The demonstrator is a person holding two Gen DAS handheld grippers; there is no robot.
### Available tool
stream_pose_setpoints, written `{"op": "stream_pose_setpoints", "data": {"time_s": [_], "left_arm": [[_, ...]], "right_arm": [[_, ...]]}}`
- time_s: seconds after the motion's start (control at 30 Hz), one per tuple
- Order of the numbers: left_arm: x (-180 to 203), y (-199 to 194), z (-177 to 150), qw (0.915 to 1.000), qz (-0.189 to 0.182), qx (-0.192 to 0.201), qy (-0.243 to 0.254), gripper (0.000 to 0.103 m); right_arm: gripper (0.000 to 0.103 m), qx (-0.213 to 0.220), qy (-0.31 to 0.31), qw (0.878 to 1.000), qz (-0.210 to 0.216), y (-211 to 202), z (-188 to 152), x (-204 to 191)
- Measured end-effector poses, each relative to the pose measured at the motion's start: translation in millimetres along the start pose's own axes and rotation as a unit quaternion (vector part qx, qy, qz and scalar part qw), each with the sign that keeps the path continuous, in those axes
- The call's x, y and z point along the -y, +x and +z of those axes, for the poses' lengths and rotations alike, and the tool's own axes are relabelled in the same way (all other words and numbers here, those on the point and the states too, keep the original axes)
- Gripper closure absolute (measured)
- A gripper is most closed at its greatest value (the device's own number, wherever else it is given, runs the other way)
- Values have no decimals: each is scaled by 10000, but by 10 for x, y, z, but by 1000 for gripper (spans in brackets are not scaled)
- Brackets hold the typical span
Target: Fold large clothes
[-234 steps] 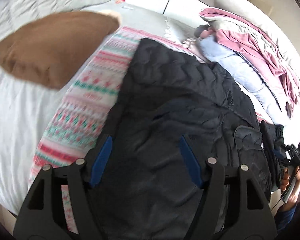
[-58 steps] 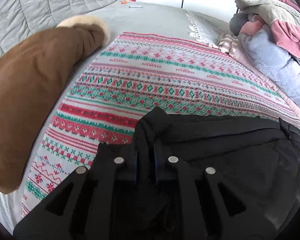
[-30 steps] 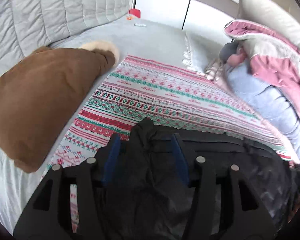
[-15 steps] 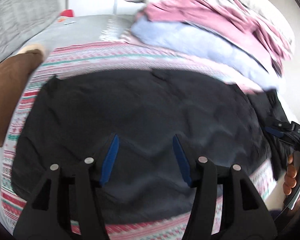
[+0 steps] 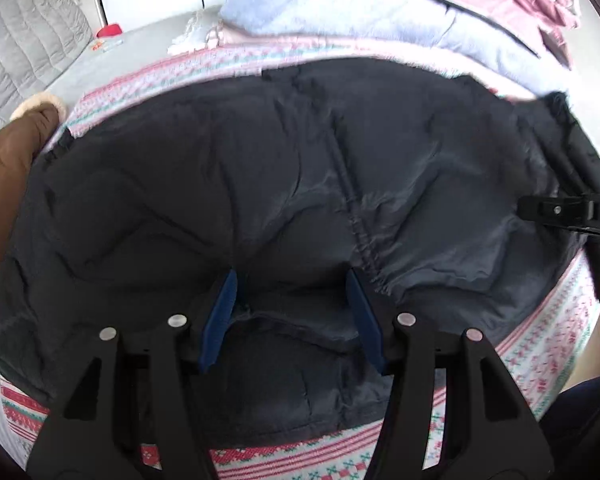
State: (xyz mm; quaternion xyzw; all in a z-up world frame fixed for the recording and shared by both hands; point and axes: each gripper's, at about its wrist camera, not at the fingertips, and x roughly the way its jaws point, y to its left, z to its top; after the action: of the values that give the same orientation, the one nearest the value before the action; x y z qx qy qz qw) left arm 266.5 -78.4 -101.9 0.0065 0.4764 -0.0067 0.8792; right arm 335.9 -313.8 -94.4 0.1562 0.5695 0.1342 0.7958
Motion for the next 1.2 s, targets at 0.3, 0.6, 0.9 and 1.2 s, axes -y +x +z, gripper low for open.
{"op": "stream_pose_setpoints", "data": {"time_s": [0.3,0.6,0.9,1.2], "left_arm": [[52,-86,65,10000,-71,-3,58,44],[223,-123,619,9970,331,549,443,44],[252,458,636,9968,756,7,271,41],[-33,330,973,9981,231,-99,-558,41]], "right_arm": [[28,-254,-50,9996,-150,220,10,-14],[27,-244,383,9989,116,82,47,128],[27,-288,615,9968,424,27,76,353],[26,-307,710,9959,471,-15,85,460]]}}
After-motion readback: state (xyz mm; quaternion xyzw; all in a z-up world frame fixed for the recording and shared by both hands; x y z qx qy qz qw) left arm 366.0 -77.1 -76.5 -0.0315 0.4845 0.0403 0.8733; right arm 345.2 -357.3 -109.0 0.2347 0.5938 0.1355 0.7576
